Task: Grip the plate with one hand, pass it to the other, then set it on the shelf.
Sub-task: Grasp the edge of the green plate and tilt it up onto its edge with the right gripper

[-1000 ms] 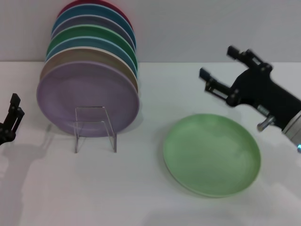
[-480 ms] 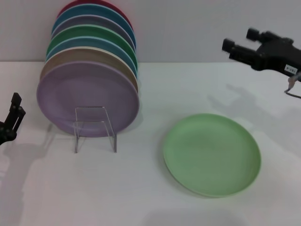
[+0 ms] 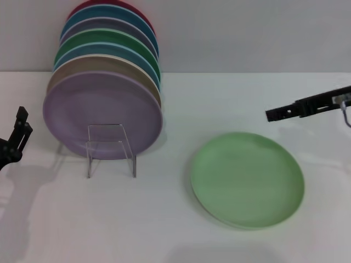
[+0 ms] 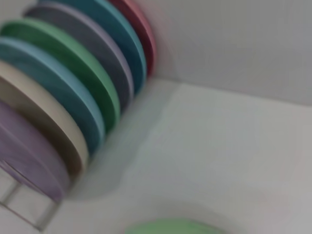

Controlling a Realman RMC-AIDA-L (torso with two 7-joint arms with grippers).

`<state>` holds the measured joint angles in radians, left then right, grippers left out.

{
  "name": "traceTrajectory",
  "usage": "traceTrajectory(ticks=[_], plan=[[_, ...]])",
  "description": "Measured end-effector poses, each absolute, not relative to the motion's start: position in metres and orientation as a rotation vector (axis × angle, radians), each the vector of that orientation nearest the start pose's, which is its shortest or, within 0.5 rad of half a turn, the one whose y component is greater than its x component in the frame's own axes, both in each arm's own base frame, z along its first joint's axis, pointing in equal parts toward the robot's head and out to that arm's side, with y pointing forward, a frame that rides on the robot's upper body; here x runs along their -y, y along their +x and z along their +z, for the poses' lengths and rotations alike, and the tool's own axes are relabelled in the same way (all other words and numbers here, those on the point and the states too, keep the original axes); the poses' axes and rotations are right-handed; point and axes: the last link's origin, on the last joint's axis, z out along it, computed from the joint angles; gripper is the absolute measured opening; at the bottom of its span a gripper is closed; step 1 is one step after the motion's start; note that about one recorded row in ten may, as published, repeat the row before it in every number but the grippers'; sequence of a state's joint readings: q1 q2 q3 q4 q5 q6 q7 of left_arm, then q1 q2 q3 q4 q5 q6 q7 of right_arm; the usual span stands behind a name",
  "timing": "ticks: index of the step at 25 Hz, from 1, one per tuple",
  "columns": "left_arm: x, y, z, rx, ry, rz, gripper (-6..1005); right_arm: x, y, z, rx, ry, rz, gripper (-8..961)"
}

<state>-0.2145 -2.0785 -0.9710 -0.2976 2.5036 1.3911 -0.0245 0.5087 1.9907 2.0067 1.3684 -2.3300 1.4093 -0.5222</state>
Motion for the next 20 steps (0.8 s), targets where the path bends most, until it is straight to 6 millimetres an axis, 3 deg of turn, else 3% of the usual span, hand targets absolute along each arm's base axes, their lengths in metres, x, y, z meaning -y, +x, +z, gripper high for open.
traceTrajectory(ticks=[2, 7, 20], plan=[[-0.270, -0.326, -0.004, 0.351, -1.526, -0.764, 767, -0.382, 0.200, 0.084, -1.189, -2.305, -0.072, 827], [-0.270, -0.327, -0.004, 0.352, -1.525, -0.764, 765, -0.384, 0.201, 0.082, -1.199, -2.294, -0.148, 825], [-0.272, -0.326, -0.004, 0.350, -1.524, -0.767, 760, -0.384, 0.225, 0.044, -1.260, -2.297, -0.345, 813]])
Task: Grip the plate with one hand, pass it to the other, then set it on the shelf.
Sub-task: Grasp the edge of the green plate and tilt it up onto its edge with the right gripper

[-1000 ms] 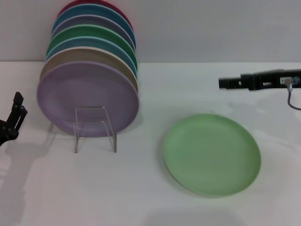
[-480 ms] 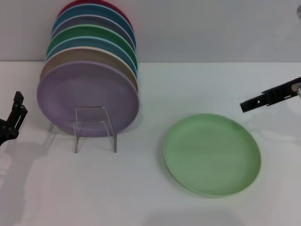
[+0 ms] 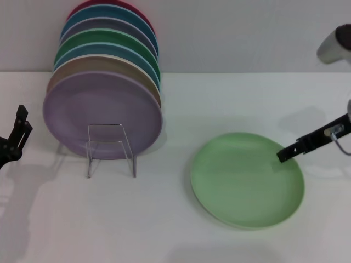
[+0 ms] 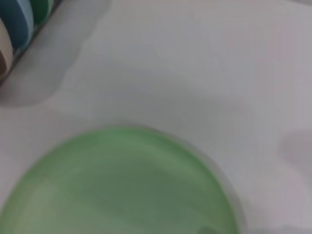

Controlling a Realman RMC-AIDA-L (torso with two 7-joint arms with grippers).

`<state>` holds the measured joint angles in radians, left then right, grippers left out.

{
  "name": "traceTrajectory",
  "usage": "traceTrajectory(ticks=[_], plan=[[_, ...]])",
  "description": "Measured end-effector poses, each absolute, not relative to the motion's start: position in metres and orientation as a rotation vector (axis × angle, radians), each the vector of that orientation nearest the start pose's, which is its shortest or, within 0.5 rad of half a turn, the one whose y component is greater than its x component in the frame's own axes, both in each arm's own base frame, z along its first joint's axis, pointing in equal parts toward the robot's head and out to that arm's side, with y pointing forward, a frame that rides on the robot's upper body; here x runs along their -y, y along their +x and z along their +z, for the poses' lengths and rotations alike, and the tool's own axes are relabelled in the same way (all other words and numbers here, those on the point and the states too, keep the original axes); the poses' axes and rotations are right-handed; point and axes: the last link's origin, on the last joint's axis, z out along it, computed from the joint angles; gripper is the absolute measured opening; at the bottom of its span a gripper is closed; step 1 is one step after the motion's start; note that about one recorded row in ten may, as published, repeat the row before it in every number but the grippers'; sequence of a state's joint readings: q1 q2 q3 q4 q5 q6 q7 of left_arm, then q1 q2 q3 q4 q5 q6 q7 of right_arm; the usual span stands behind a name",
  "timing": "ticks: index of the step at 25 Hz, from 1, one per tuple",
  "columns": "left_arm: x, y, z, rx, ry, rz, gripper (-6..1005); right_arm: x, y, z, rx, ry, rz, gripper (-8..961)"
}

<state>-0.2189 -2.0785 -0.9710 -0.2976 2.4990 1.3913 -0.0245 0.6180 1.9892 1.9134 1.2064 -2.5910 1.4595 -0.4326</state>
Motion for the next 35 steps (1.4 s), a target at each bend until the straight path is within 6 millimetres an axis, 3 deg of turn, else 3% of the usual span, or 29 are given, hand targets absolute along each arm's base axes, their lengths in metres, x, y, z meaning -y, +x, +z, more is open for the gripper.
traceTrajectory(ticks=[11, 26, 32, 35], plan=[[-0.272, -0.327, -0.005, 0.357, -1.530, -0.758, 757, -0.385, 0.240, 0.021, -1.267, -2.276, -0.397, 802], [-0.272, -0.327, -0.005, 0.356, -1.533, -0.758, 751, -0.385, 0.247, 0.011, -1.280, -2.284, -0.415, 788], [-0.272, -0.326, -0.005, 0.355, -1.532, -0.760, 749, -0.384, 0.251, 0.010, -1.280, -2.294, -0.420, 589], [-0.272, -0.326, -0.005, 0.354, -1.532, -0.762, 748, -0.384, 0.251, 0.008, -1.260, -2.311, -0.427, 345]])
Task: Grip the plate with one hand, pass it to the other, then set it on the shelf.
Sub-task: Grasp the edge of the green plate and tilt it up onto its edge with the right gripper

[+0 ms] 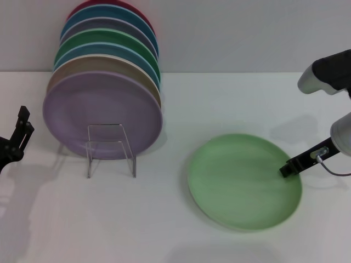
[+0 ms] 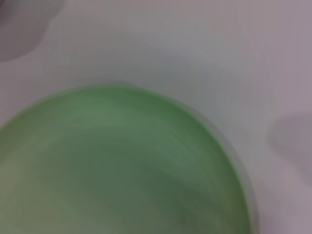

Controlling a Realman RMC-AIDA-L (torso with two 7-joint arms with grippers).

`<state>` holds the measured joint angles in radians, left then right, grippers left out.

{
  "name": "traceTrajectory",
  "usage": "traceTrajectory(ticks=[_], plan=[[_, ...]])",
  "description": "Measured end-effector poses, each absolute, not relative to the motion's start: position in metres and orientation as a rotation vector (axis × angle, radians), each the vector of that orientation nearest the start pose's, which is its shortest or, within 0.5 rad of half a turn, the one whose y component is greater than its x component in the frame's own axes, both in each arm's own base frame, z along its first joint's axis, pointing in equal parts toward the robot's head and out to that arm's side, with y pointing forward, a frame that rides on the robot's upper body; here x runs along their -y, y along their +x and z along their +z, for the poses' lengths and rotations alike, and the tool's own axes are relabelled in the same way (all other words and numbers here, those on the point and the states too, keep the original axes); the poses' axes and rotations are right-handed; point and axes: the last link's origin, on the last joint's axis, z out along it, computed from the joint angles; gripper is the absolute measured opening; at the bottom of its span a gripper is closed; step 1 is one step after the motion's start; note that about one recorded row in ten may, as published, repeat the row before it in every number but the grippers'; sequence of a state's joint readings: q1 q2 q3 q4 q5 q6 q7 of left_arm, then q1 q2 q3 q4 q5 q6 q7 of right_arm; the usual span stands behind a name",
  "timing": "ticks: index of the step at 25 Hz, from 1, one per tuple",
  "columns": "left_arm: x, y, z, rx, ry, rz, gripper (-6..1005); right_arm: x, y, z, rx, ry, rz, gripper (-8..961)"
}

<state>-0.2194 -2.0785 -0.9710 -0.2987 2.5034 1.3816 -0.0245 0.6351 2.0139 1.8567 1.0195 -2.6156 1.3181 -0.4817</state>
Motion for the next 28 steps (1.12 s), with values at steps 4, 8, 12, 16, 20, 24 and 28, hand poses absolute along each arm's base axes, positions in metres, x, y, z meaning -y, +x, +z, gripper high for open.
traceTrajectory(ticks=[4, 8, 12, 16, 20, 24, 28], plan=[[-0.273, -0.325, -0.005, 0.353, -1.530, -0.766, 747, -0.382, 0.249, 0.004, -1.237, -2.336, -0.426, 191], [-0.272, -0.325, -0.005, 0.351, -1.529, -0.769, 745, -0.381, 0.244, 0.003, -1.214, -2.360, -0.401, 137], [-0.272, -0.324, -0.004, 0.350, -1.526, -0.773, 744, -0.380, 0.236, 0.006, -1.181, -2.385, -0.327, 116], [-0.271, -0.323, -0.004, 0.347, -1.524, -0.788, 742, -0.376, 0.226, 0.015, -1.140, -2.401, -0.217, 95], [-0.271, -0.323, -0.004, 0.347, -1.524, -0.788, 741, -0.373, 0.227, 0.019, -1.148, -2.405, -0.171, 17], [-0.267, -0.311, -0.006, 0.292, -1.547, -0.844, 739, -0.374, 0.235, 0.027, -1.200, -2.368, -0.113, -2], [-0.269, -0.309, -0.006, 0.286, -1.544, -0.850, 738, -0.373, 0.234, 0.037, -1.237, -2.360, -0.079, 0]])
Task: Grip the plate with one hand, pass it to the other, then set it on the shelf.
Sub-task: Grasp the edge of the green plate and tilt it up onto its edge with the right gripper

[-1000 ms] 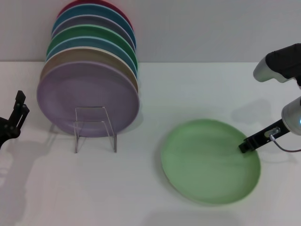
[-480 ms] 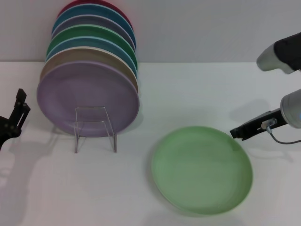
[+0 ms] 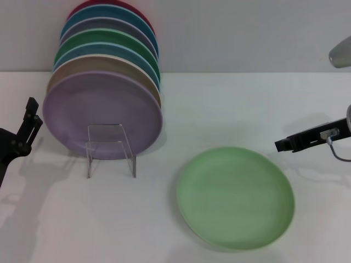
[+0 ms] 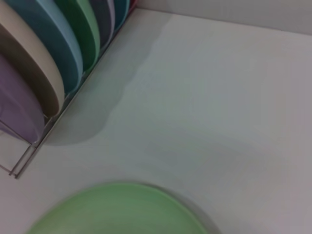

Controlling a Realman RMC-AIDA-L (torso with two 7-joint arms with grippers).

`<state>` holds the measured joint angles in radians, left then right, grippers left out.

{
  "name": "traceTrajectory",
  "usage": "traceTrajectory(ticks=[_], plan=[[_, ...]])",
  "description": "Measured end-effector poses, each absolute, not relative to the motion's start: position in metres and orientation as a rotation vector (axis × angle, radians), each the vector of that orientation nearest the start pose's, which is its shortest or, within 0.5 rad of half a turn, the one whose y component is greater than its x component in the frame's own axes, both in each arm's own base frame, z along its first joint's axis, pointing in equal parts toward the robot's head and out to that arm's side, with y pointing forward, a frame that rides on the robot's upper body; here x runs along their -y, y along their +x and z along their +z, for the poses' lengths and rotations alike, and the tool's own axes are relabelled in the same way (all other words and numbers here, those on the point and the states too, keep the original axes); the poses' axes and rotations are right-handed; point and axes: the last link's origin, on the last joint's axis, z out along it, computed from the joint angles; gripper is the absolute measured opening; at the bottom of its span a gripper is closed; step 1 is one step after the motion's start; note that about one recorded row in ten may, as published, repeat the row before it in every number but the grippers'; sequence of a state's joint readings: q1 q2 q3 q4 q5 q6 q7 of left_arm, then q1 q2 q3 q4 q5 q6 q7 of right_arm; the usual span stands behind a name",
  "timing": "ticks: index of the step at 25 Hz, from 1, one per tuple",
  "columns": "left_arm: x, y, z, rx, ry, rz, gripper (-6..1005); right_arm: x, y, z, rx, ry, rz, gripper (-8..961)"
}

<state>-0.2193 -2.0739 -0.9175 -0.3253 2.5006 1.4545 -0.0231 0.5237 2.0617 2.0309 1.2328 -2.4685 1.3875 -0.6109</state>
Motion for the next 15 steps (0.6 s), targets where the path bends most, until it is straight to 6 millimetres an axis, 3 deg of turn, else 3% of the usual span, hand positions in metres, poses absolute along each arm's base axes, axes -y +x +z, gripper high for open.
traceTrajectory(ticks=[3, 12, 15], plan=[[-0.270, -0.309, -0.006, 0.288, -1.543, -0.849, 737, -0.371, 0.231, 0.039, -1.210, -2.355, -0.137, 2], [-0.270, -0.308, -0.007, 0.290, -1.545, -0.849, 734, -0.371, 0.231, 0.031, -1.195, -2.363, -0.234, 400], [-0.270, -0.309, -0.007, 0.292, -1.545, -0.847, 733, -0.369, 0.233, 0.019, -1.193, -2.380, -0.308, 462]])
